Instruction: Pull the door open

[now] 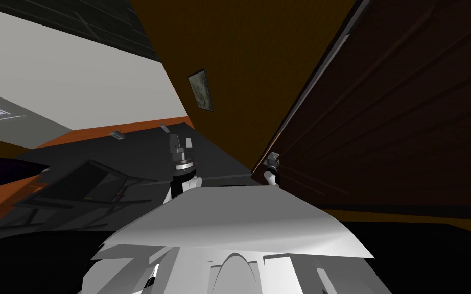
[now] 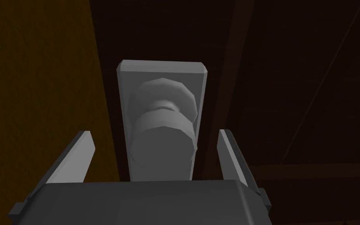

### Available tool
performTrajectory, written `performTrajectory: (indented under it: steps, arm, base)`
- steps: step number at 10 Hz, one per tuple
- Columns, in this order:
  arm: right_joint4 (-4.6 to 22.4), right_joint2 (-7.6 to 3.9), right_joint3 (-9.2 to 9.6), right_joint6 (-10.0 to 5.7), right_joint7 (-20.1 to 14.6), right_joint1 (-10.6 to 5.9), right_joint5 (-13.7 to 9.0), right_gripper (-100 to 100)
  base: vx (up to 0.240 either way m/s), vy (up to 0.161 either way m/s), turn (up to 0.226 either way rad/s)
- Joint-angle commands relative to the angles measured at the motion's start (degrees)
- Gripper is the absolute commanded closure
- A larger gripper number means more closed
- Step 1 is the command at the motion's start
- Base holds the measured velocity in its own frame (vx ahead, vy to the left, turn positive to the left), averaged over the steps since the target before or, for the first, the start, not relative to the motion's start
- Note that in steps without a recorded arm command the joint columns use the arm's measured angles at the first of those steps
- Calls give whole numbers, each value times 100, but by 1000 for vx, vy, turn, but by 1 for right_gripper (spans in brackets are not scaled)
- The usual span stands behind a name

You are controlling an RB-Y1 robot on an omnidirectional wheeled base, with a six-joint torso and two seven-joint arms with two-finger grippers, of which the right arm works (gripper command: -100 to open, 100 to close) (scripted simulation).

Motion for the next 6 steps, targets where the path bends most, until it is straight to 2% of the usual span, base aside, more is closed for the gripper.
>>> performTrajectory:
  steps: [1,2,3,4,6]
  arm:
    - [116,-172,-23,-32,-178,6,-35,-100]
    - [148,-267,-50,-23,-267,25,-64,-100]
    - [105,-191,-42,-18,-181,15,-49,-100]
    - [105,-191,-42,-18,-181,15,-49,100]
    - [105,-191,-42,-18,-181,15,-49,100]
  base:
    - [69,1,44]
    - [102,-6,56]
    - [47,-5,10]
    - [-10,-1,-20]
    - [-18,-3,2]
